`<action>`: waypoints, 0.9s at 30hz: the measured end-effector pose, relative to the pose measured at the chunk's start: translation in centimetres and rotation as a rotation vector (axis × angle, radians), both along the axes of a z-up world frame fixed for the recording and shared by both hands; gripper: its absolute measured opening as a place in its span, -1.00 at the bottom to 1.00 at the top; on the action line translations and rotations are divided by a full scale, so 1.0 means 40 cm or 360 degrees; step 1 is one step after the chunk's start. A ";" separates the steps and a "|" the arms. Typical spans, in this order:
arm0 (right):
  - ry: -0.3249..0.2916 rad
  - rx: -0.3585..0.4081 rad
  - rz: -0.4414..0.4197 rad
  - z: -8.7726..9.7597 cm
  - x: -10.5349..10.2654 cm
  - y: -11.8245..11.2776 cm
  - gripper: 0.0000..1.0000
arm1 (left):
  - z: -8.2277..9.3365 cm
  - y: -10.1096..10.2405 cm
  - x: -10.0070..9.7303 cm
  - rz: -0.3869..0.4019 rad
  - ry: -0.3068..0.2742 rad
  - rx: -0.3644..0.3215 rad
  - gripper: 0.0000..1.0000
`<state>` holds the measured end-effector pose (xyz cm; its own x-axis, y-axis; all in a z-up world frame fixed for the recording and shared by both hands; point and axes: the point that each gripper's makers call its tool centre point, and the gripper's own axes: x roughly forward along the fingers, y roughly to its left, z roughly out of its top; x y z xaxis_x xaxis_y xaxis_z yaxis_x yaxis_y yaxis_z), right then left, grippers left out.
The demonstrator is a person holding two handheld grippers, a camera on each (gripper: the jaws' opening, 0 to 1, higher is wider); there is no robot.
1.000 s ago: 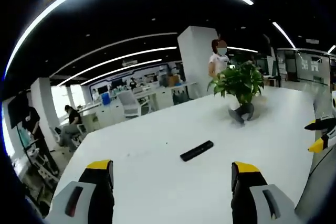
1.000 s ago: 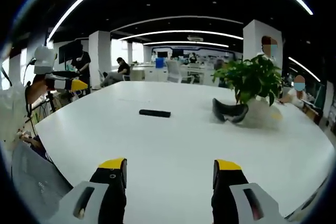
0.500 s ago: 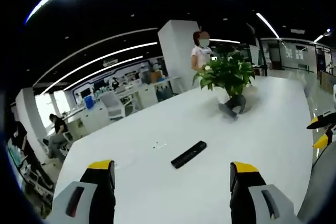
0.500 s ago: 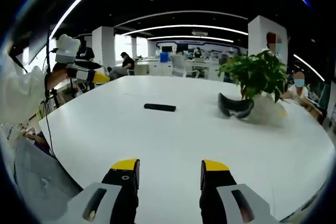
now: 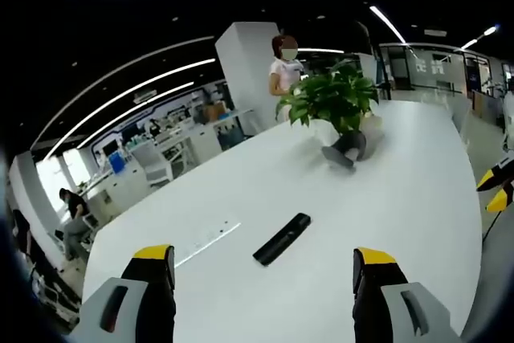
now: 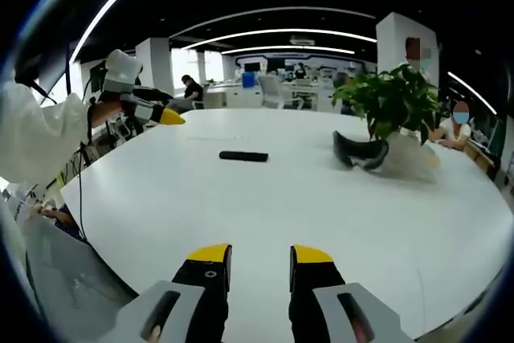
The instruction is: Press the specified remote control buttons in sequence, fully releasing each button before pressing the next.
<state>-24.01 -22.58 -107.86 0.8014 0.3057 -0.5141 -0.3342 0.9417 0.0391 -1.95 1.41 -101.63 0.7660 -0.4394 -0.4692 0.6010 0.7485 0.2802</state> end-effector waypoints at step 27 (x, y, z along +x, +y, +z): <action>0.0192 0.0016 -0.0003 -0.041 -0.019 0.005 -0.97 | -0.164 -0.092 0.183 -0.0296 0.0248 0.0208 0.69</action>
